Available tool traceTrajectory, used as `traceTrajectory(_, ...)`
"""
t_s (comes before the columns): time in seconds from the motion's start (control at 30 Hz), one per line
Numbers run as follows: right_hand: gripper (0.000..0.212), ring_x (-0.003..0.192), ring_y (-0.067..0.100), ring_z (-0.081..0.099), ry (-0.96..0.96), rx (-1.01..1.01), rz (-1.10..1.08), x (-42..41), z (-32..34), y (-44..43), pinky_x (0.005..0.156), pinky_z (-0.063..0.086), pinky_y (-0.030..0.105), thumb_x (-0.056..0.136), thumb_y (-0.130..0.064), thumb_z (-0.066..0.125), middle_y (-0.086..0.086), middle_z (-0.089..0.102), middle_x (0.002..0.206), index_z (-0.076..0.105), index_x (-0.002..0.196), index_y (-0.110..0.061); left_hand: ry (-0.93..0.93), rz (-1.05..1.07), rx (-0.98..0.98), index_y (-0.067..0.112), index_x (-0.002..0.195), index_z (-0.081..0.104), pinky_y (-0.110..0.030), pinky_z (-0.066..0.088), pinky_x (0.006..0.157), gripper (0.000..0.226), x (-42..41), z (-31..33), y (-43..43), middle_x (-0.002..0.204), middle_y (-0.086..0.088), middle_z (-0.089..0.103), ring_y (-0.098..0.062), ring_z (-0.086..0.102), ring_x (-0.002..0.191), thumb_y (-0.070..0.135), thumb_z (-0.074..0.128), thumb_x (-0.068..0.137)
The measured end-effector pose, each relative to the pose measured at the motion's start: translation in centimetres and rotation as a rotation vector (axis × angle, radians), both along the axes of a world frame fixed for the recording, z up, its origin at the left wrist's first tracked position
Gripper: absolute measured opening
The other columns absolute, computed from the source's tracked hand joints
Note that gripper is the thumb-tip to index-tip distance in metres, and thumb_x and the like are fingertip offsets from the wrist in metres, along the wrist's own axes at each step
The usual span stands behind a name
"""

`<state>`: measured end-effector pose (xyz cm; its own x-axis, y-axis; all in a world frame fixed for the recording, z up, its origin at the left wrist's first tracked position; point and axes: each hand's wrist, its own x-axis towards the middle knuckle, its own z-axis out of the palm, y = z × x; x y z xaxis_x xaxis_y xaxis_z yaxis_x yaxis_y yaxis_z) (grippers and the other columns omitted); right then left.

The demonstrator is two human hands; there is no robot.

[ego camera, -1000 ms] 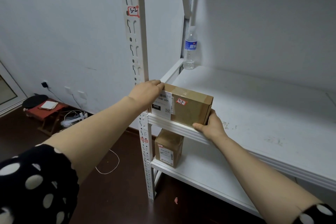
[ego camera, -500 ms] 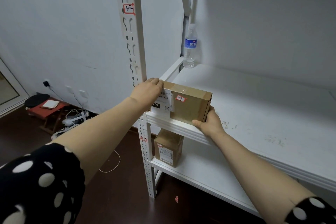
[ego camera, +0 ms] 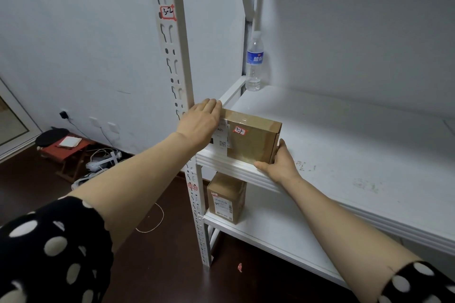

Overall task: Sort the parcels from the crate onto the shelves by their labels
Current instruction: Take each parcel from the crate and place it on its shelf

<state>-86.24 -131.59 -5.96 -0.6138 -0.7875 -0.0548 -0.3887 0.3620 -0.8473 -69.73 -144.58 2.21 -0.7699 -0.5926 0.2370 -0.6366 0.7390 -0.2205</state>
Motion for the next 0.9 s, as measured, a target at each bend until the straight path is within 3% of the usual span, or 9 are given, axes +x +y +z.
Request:
traceTrajectory(0.07,0.072,0.121,0.028,0.05,0.016,0.006,-0.02,0.0,0.0,0.7,0.097,0.044,0.038,0.074,-0.021,0.08,0.01,0.05,0.129,0.033,0.127,-0.01,0.031,0.011,-0.018,0.004,0.15,0.007,-0.036,0.016,0.117,0.073,0.0,0.3,1.5,0.156,-0.014,0.017,-0.028,0.014,0.145,0.003,0.045,0.088)
traceTrajectory(0.17,0.1,0.136,0.03,0.035,0.016,-0.022,-0.09,-0.1,0.4,2.8,0.109,0.035,0.042,0.074,-0.025,0.081,0.013,0.032,0.149,0.015,0.148,-0.011,0.106,-0.032,0.008,0.009,0.15,0.012,-0.038,0.019,0.115,0.073,-0.6,0.7,4.5,0.154,-0.012,0.022,-0.028,0.019,0.143,0.014,0.049,0.087)
traceTrajectory(0.23,0.105,0.137,0.029,0.033,0.013,-0.075,-0.165,-0.1,0.5,4.9,0.111,0.033,0.042,0.071,-0.025,0.083,0.014,0.029,0.15,0.015,0.15,-0.012,0.118,-0.134,0.023,0.012,0.149,0.016,-0.038,0.022,0.114,0.071,-1.3,0.5,6.9,0.152,-0.01,0.027,-0.027,0.026,0.14,0.02,0.051,0.088)
traceTrajectory(0.43,0.093,0.135,0.022,0.035,0.059,-0.123,-0.431,1.2,0.2,14.4,0.11,0.032,0.036,0.073,-0.029,0.08,0.009,0.03,0.148,0.025,0.147,-0.013,0.047,-0.448,0.154,0.018,0.149,0.019,-0.032,0.031,0.107,0.07,-4.2,-2.5,13.7,0.153,-0.004,0.024,-0.021,0.024,0.141,0.028,0.052,0.088)
traceTrajectory(0.6,0.076,0.131,0.023,0.039,0.087,-0.054,-0.783,5.9,-1.8,24.8,0.105,0.035,0.034,0.081,-0.033,0.071,0.009,0.035,0.145,0.033,0.143,-0.012,-0.123,-0.708,0.299,0.019,0.149,0.018,-0.04,0.04,0.103,0.07,-5.3,-6.3,20.9,0.152,-0.004,0.024,-0.022,0.023,0.14,0.037,0.05,0.09)
traceTrajectory(0.73,0.068,0.126,0.025,0.045,0.051,0.088,-1.034,12.4,-3.6,34.3,0.105,0.038,0.037,0.083,-0.04,0.067,0.008,0.04,0.141,0.039,0.141,-0.015,-0.289,-0.938,0.283,0.019,0.147,0.025,-0.04,0.027,0.11,0.068,-4.4,-9.4,29.0,0.146,-0.005,0.035,-0.025,0.031,0.135,0.046,0.049,0.089)
traceTrajectory(0.9,0.055,0.132,0.017,0.039,0.008,0.281,-1.344,22.7,-4.7,46.6,0.118,0.007,0.039,0.088,-0.047,0.057,0.0,0.049,0.137,0.047,0.135,-0.021,-0.463,-1.222,0.228,0.021,0.149,0.02,-0.053,0.006,0.116,0.074,-1.6,-10.3,42.1,0.146,-0.003,0.038,-0.024,0.029,0.138,0.052,0.047,0.088)
